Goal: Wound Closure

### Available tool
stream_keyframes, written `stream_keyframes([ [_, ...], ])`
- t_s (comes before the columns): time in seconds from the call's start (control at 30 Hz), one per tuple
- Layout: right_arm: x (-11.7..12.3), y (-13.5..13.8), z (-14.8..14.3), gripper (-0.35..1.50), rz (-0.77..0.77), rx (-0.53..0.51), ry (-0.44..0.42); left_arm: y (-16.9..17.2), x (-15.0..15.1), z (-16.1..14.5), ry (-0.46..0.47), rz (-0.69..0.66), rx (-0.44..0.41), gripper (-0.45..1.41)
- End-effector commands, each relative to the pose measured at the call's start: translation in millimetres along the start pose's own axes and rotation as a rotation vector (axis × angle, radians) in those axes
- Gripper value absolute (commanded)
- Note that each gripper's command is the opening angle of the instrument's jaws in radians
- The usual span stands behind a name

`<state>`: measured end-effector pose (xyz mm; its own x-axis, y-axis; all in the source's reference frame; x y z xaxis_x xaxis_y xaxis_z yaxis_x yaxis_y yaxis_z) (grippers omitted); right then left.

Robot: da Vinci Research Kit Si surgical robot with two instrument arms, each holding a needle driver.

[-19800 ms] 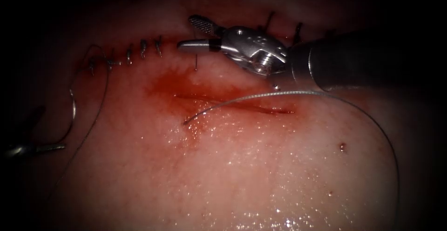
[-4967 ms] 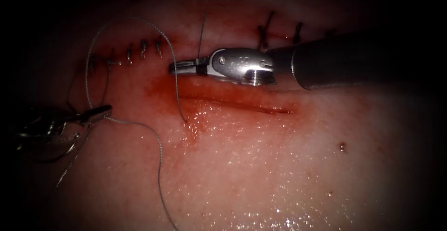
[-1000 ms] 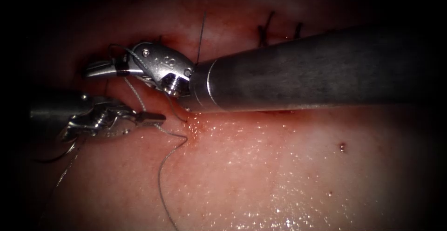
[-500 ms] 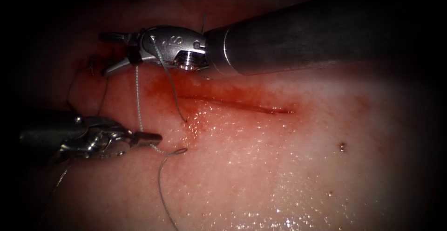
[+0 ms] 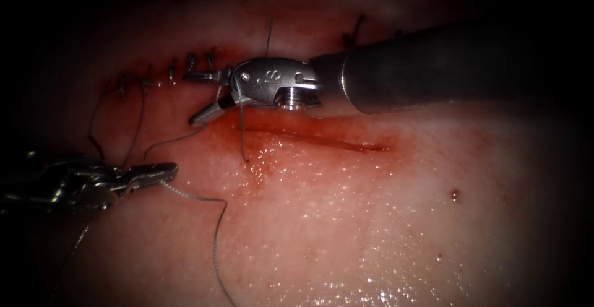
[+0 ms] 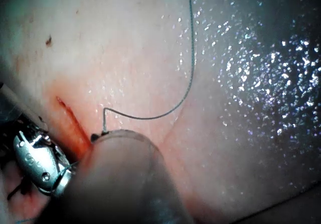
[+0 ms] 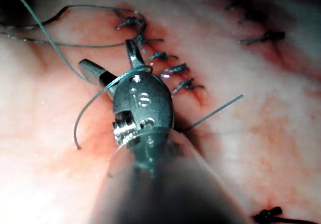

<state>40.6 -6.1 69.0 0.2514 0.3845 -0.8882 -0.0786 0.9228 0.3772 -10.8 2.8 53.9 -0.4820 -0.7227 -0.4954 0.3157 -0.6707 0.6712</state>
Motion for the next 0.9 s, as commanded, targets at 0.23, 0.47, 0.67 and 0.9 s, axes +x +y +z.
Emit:
stream_keyframes([
  [0.23,-2.3,-2.2,1.3,1.13,0.036,0.1,-0.013,-1.0,-0.9,-0.2,0.129,-0.039,0.106,-0.45],
  [0.47,-2.7,-3.7,1.9,0.94,0.065,0.195,-0.003,-2.2,-2.4,0.0,0.38,-0.158,0.181,-0.45],
  [0.67,-2.8,-4.2,1.7,0.89,0.096,0.248,0.014,-2.3,-3.4,0.1,0.534,-0.295,0.201,-0.45],
  [0.9,-2.9,-4.6,1.2,0.76,0.161,0.331,0.087,-2.8,-6.0,0.4,0.55,-0.364,0.267,-0.45],
])
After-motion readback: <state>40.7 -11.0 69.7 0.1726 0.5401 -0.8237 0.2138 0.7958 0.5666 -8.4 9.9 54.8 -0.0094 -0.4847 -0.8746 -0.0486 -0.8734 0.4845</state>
